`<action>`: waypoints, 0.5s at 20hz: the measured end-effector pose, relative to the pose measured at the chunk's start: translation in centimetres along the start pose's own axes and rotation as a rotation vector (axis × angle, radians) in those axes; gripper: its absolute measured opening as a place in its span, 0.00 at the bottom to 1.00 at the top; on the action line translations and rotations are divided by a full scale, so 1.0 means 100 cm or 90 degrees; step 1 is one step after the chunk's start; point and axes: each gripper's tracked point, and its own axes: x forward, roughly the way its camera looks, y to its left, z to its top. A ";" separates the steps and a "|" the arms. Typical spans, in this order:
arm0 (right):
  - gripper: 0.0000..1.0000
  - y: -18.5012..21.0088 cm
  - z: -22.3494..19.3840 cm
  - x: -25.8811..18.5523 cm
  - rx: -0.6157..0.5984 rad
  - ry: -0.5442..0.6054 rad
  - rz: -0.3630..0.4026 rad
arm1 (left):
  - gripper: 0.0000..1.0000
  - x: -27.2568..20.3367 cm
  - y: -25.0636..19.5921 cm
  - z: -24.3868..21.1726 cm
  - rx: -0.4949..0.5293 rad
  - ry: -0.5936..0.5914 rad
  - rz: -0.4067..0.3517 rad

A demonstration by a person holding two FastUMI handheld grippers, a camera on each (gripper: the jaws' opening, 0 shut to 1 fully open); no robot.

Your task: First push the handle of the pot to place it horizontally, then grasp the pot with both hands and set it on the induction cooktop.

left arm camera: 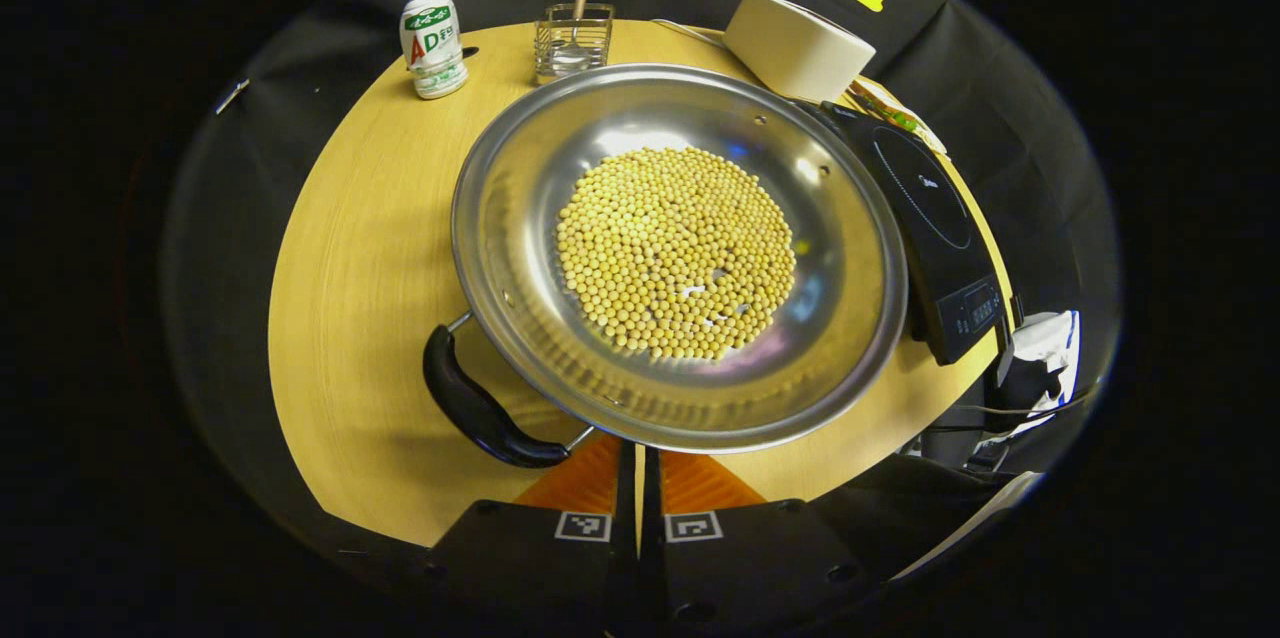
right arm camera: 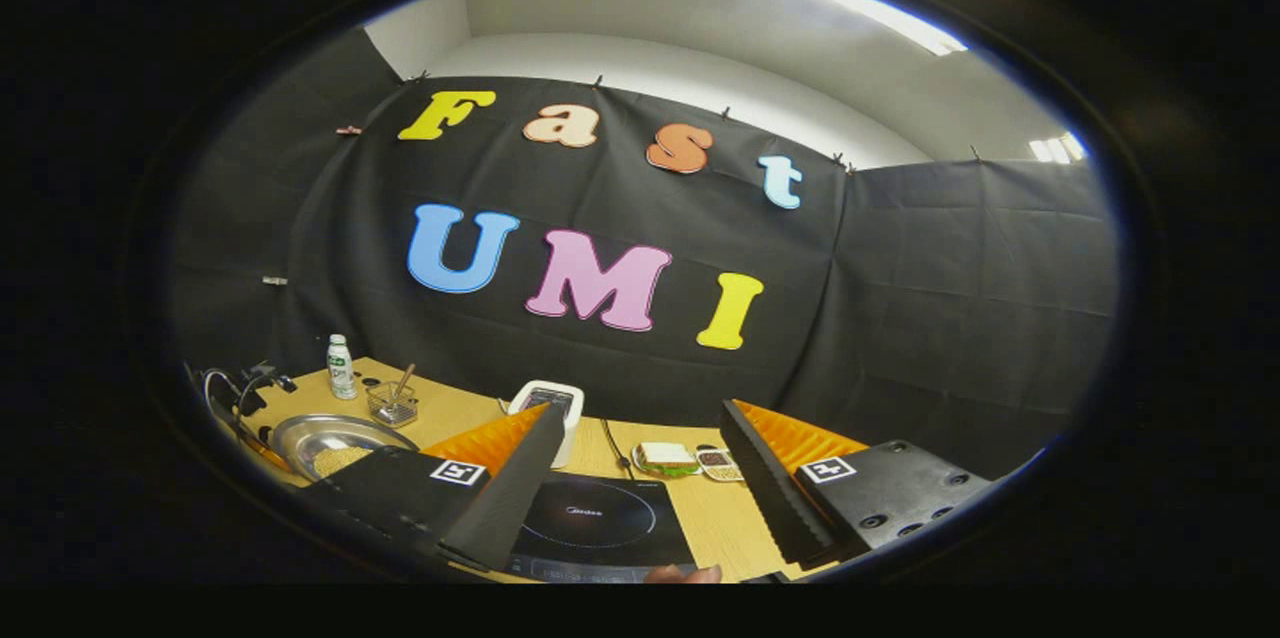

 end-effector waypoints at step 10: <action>0.98 -0.004 -0.004 -0.005 -0.023 0.010 -0.021 | 0.05 0.009 0.061 0.029 -0.056 -0.017 0.029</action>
